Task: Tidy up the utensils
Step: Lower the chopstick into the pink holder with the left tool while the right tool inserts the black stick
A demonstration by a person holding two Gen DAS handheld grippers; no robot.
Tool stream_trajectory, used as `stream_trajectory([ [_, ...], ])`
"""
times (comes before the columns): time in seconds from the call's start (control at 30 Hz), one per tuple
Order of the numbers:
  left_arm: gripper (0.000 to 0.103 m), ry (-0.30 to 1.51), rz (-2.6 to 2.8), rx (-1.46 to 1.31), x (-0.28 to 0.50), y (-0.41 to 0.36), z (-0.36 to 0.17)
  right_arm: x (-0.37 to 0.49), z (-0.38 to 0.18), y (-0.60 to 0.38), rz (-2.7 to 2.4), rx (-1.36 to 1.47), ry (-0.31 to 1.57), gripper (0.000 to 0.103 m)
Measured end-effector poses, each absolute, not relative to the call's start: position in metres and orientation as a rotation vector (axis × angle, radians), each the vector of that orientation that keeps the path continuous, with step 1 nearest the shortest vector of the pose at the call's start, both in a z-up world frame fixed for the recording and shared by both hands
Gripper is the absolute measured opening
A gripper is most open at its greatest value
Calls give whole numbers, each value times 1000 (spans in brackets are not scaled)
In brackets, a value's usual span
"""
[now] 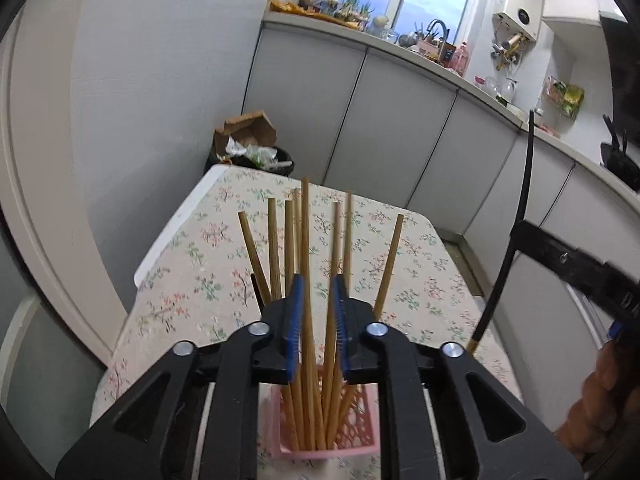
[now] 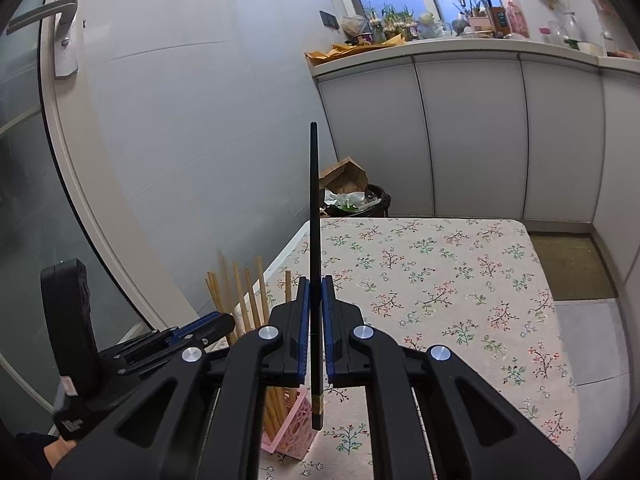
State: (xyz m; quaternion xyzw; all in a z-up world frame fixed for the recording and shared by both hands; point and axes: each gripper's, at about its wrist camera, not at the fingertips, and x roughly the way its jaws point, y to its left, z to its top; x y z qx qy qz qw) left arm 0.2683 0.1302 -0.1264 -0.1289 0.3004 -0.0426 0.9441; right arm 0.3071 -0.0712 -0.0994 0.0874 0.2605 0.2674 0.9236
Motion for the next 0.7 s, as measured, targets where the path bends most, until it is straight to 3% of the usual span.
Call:
stream_trajectory([
  [0.1,18,623,-90,-306,255,137,-109,305,-100,-69,564,204,533,6],
  [0.23,35,650,-63,-280,234,139,-90,303,-103,-61,584,237,537,6],
  [0.7,50,743,-8,-289,234,149,-89,307,-133,-4,611,214,595,7],
])
